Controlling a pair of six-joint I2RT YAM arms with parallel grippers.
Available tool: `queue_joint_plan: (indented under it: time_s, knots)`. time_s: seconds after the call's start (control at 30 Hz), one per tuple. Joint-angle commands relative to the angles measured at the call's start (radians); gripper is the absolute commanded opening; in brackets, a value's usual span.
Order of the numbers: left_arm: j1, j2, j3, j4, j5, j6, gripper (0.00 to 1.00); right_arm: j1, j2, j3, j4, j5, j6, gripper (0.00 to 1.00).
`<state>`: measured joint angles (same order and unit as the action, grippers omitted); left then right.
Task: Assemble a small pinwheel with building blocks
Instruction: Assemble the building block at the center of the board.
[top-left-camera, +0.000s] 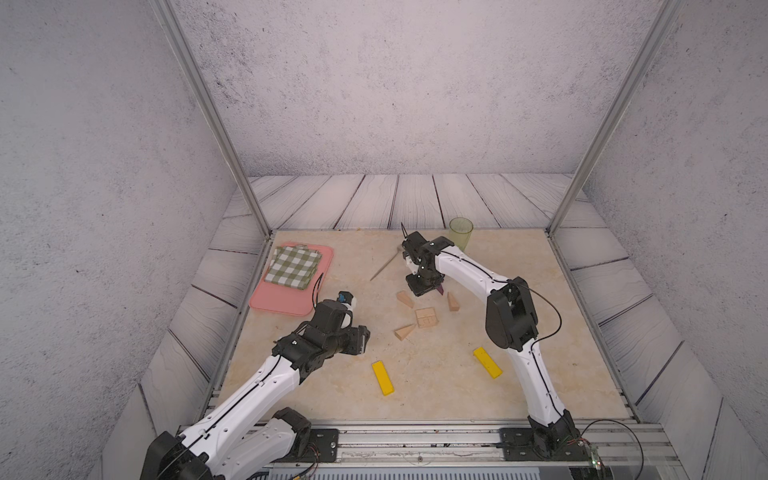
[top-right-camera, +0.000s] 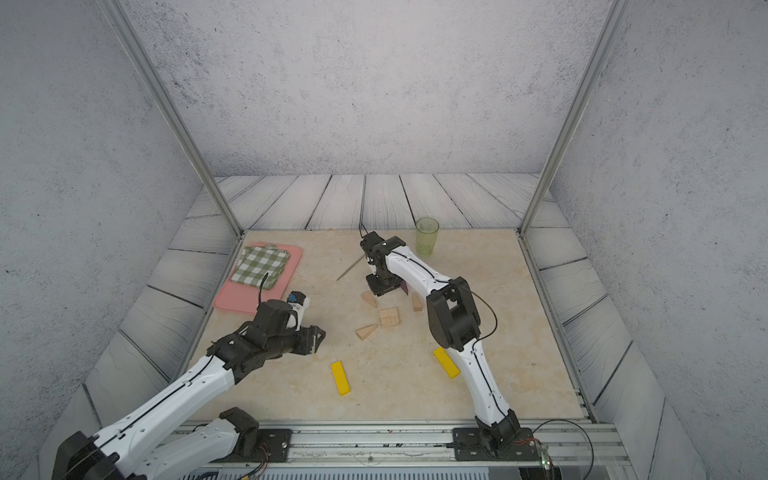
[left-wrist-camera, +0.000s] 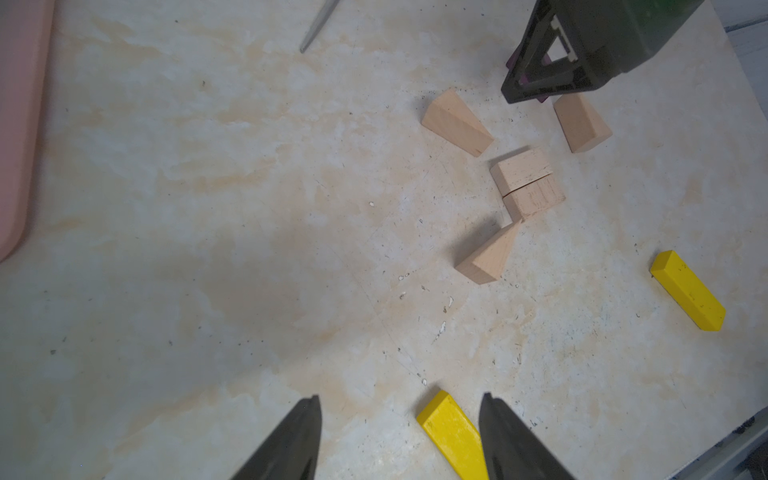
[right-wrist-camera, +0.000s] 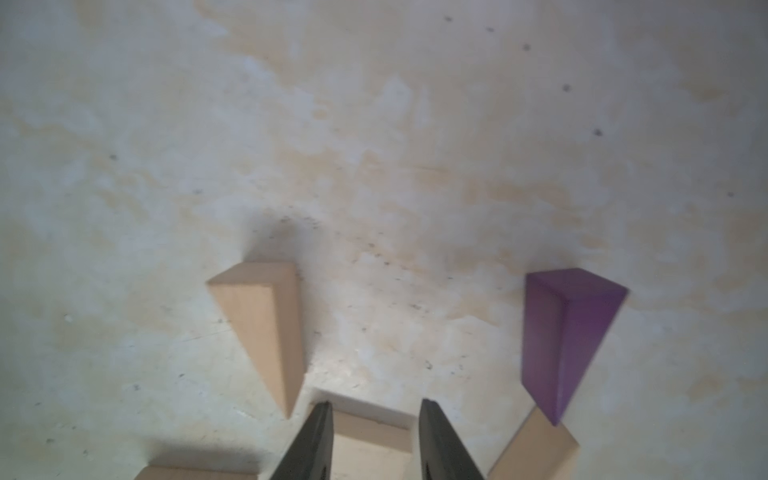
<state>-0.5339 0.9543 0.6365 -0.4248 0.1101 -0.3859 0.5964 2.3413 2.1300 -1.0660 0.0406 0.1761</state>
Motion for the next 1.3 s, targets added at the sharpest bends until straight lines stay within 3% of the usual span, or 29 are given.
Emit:
queue_joint_plan:
  time_s: [0.0, 0.27, 0.5, 0.93, 1.27]
  knots:
    - [0.006, 0.003, -0.006, -0.004, 0.010, -0.002, 0.66, -0.053, -0.097, -0.021, -0.037, 0.056, 0.050, 0.40]
    - [0.006, -0.005, -0.012, -0.002, 0.014, -0.003, 0.66, -0.109, -0.029, 0.025, -0.048, 0.074, 0.087, 0.43]
    - [0.006, -0.011, -0.014, -0.006, 0.018, -0.011, 0.67, -0.114, 0.062, 0.108, -0.072, 0.025, 0.110, 0.43]
    - [0.006, -0.015, -0.018, -0.006, 0.020, -0.016, 0.67, -0.114, 0.138, 0.114, -0.071, 0.005, 0.129, 0.43]
    - [0.006, -0.025, -0.023, -0.006, 0.020, -0.016, 0.67, -0.115, 0.131, 0.049, -0.043, -0.012, 0.201, 0.19]
